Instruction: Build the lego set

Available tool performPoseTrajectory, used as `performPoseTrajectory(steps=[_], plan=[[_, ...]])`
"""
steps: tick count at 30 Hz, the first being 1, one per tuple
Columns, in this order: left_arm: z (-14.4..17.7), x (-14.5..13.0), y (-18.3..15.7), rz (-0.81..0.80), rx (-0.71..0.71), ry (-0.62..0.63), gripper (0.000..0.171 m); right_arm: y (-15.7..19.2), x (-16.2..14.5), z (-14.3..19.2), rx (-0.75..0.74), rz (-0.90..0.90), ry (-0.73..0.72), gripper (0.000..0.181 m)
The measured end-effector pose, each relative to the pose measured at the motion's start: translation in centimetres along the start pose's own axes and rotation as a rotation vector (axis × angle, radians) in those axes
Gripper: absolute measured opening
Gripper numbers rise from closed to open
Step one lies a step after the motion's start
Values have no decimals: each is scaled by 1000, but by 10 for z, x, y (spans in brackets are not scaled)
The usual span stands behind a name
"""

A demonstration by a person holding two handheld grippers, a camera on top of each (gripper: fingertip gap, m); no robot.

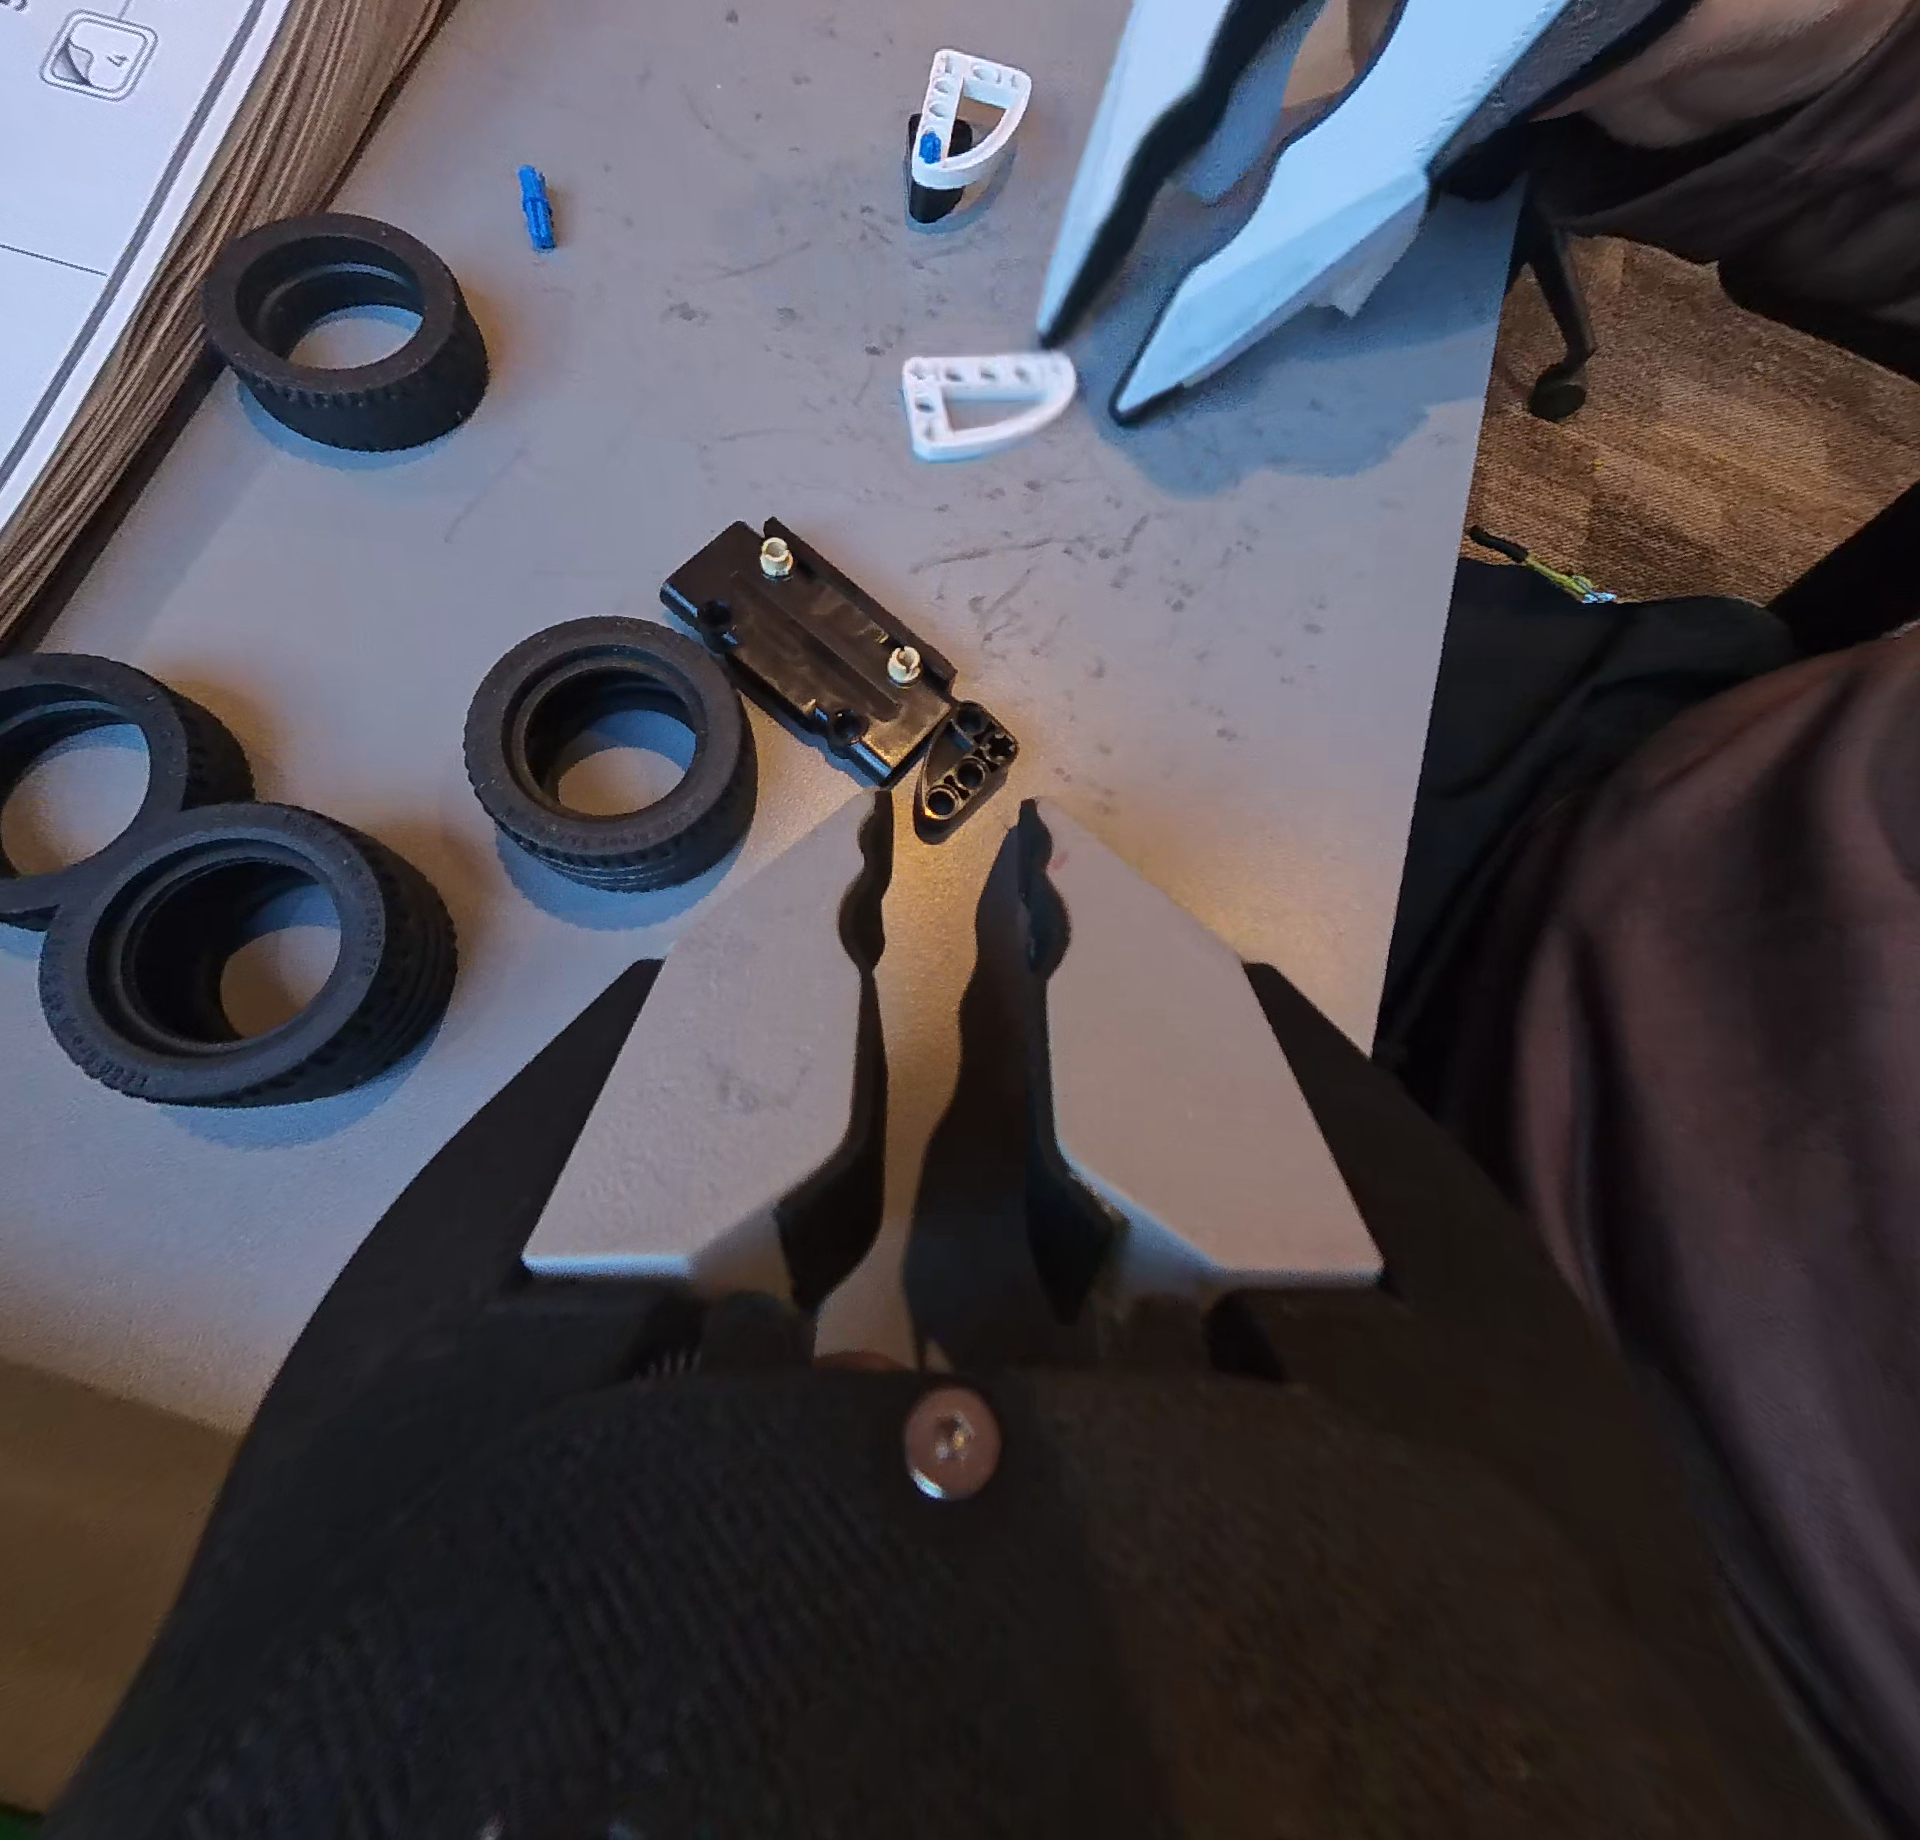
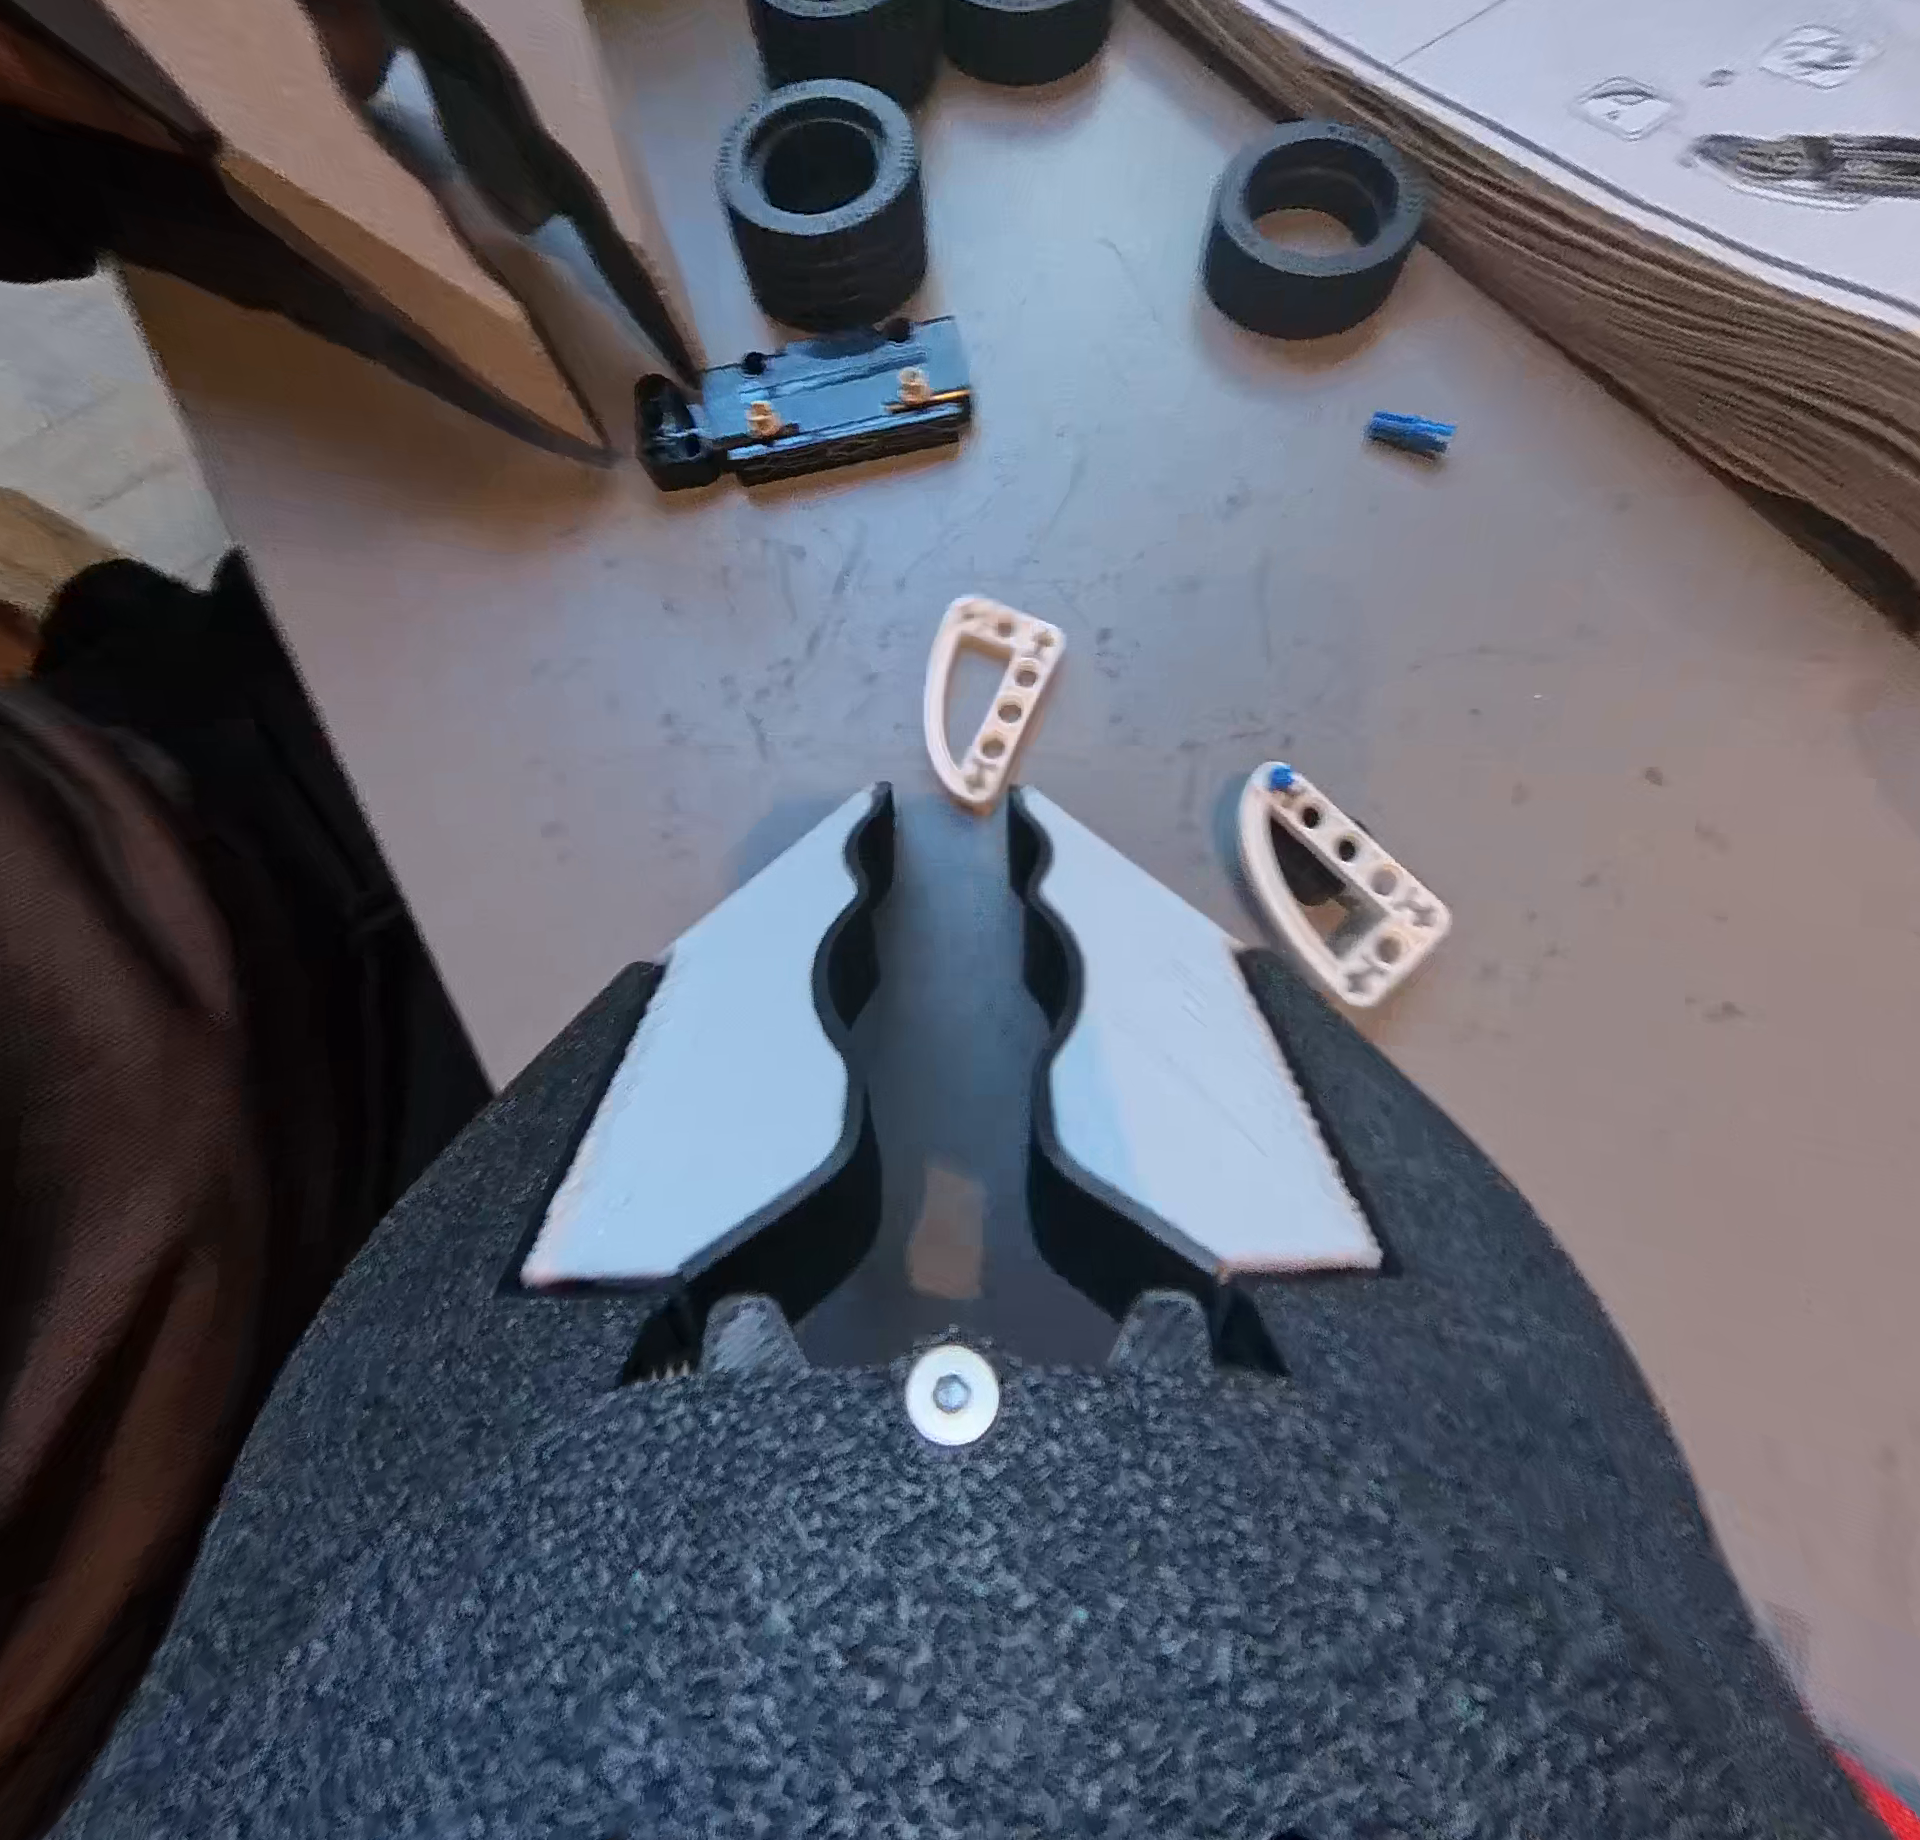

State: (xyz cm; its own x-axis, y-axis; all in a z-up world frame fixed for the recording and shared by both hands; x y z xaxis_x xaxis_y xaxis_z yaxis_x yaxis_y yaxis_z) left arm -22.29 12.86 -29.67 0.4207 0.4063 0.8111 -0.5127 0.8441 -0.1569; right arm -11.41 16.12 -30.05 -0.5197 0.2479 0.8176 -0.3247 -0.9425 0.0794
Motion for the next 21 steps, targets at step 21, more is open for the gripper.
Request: performPoseTrajectory(steps=[21], plan=[[0, -2, -9, -8, -71, 12, 14, 6, 10, 2, 1, 18, -65, 19]])
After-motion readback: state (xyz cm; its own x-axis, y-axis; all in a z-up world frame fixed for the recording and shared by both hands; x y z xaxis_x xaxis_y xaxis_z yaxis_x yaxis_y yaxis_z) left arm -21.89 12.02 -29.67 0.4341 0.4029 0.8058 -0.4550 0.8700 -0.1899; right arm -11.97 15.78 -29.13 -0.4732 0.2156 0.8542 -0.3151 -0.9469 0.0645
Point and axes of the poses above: each gripper's, where its closed fingertips meet, z back along the fingers, x out of its top, y = z × x across the jaws, the point moved 1 cm from there along z, back along the fingers, and after that the axes turned 8 degrees about -y, right-handed, at the moved point
